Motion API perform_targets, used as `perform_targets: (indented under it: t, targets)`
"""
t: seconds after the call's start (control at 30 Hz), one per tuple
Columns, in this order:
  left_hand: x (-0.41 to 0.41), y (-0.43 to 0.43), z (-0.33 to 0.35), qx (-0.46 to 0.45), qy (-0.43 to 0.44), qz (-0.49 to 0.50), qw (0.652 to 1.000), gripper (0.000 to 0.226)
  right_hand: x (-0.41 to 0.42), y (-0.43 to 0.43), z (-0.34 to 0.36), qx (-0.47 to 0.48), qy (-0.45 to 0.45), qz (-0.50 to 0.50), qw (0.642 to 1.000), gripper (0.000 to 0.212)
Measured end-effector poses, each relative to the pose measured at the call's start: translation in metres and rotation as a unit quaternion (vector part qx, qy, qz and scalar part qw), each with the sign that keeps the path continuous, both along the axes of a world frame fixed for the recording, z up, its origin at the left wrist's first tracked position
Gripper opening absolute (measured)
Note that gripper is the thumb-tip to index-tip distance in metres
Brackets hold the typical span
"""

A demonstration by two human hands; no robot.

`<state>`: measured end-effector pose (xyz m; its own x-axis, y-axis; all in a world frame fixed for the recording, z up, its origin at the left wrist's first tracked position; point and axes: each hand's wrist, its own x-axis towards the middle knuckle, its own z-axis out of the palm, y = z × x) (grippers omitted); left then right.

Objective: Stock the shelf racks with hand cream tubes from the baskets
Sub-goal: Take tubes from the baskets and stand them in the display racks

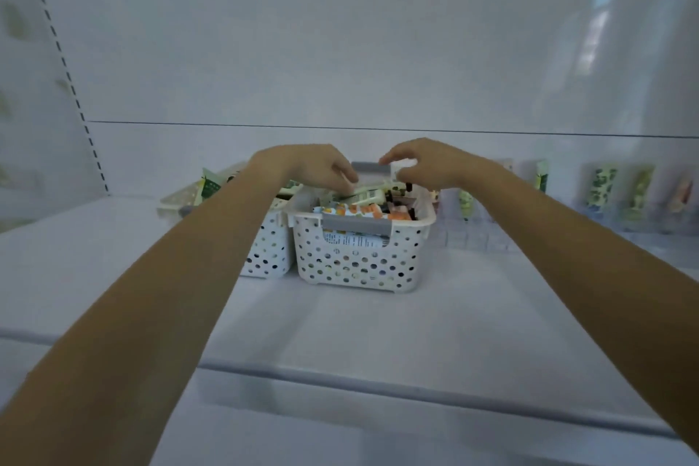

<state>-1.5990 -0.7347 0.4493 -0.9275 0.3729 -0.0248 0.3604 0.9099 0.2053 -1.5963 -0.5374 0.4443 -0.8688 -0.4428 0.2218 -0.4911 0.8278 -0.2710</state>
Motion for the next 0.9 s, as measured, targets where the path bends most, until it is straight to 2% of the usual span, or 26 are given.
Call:
perform_targets:
  t: [0.07,0.17,0.37,0.47,0.57,0.63,0.73,0.83,0.9]
  targets:
    - [-0.008,0.0,-0.004,-0.003,-0.019,-0.002,1.0,0.041,-0.005,-0.007,-0.004,0.054,-0.02,0.022,0.998,0.044]
    - [-0.015,-0.006,-0.007,0.053,-0.038,-0.007,0.998,0.04,-0.013,-0.011,-0.012,0.088,-0.051,0.024,0.995,0.051]
    - [-0.011,-0.018,0.003,0.137,0.033,-0.023,0.99,0.02,-0.028,-0.001,-0.008,0.027,0.032,-0.003,0.999,0.037]
    - [-0.005,-0.012,0.007,0.117,-0.032,-0.049,0.991,0.022,-0.033,0.01,-0.004,-0.122,0.03,-0.026,0.992,0.034]
    - [-0.005,0.001,0.002,0.072,-0.064,-0.066,0.993,0.031,-0.033,0.018,-0.008,-0.305,-0.091,-0.017,0.948,0.027]
    - [-0.007,0.007,-0.001,0.047,-0.06,-0.068,0.995,0.032,-0.031,0.018,-0.013,-0.37,-0.156,0.013,0.916,0.026]
    - [-0.009,0.012,-0.004,0.019,-0.07,-0.062,0.995,0.024,-0.025,0.019,-0.017,-0.425,-0.18,0.032,0.887,0.027]
    - [-0.011,0.01,-0.006,0.078,-0.038,-0.047,0.995,0.03,-0.02,0.024,-0.017,-0.498,-0.199,0.036,0.843,0.028]
    - [-0.011,0.008,-0.005,0.201,-0.007,-0.032,0.979,0.028,-0.016,0.028,-0.019,-0.541,-0.205,0.037,0.815,0.026]
